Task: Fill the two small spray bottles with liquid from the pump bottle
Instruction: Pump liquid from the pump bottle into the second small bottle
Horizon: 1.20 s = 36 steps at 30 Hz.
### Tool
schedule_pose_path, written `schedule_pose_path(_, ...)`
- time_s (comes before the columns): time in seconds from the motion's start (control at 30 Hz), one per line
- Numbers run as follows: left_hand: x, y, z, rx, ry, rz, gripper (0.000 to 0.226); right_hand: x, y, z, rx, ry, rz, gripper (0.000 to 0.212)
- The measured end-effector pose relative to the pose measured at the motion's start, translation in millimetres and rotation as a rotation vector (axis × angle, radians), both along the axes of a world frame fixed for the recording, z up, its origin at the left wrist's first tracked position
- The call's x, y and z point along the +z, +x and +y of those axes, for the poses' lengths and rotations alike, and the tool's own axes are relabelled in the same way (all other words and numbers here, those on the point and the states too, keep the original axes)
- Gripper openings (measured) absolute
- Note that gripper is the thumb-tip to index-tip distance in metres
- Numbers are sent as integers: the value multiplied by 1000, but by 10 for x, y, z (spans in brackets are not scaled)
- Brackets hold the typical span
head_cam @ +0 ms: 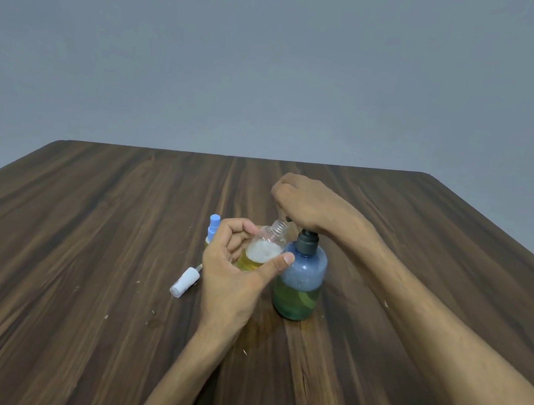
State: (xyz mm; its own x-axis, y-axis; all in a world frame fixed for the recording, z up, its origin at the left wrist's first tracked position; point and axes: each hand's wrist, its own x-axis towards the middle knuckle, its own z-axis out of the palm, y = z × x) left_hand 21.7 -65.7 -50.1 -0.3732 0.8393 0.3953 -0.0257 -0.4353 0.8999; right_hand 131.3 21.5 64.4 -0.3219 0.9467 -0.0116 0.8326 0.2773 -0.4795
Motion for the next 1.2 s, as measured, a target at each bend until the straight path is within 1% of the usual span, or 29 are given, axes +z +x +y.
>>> schedule_pose_path(0.03, -2, 3, 3, -5, -7, 5, 56, -24, -3, 4, -4, -24, -16, 27)
schedule_pose_path(0.1, 3, 1, -3, -2, -11, 13, 55, -63, -15, 21, -17, -43, -85, 29)
schedule_pose_path(0.17, 7, 5, -11, 0, -3, 8, 54, -17, -3, 2, 6, -9, -85, 26)
schedule_pose_path(0.23, 10, 5, -17, 6, 1, 1, 53, 20, 6, 14, 26, 34, -51, 31)
schedule_pose_path(0.4, 18, 14, -15, 0, -3, -8, 53, -70, 21, 19, 2, -27, -95, 37)
schedule_pose_path(0.53, 10, 1, -18, -3, -6, -10, 54, 9, 9, -21, -20, 28, 31, 30)
schedule_pose_path(0.6, 7, 2, -11, -11, -6, -11, 54, -3, -2, -28, -9, 7, 7, 37)
schedule_pose_path(0.67, 21, 11, -23, -11, -7, -17, 54, -36, -2, -25, 6, -18, -65, 43)
schedule_pose_path(0.7, 30, 16, -32, -12, -8, -17, 54, -42, 12, -12, 4, -6, -73, 43)
schedule_pose_path(0.83, 46, 10, -42, -14, 4, -8, 53, 5, 23, 16, -5, 39, 49, 30)
schedule_pose_path(0.9, 43, 17, -35, -17, 1, -8, 53, -38, 15, 44, -17, -15, 26, 29)
schedule_pose_path(0.97, 42, 18, -30, -17, 1, -8, 54, -76, 13, 40, -19, -41, -46, 26)
schedule_pose_path(1.0, 41, 19, -32, -16, 5, -11, 54, -66, 20, 39, -8, -34, -59, 28)
schedule_pose_path(1.1, 36, 15, -37, -19, 10, -9, 52, -10, 29, 15, -3, 25, 32, 32)
schedule_pose_path(1.17, 35, 16, -30, -21, 14, -8, 52, -12, 27, -9, -1, -1, 39, 33)
schedule_pose_path(1.2, 35, 19, -31, -21, 11, -9, 53, -32, 23, -12, 2, -27, 12, 35)
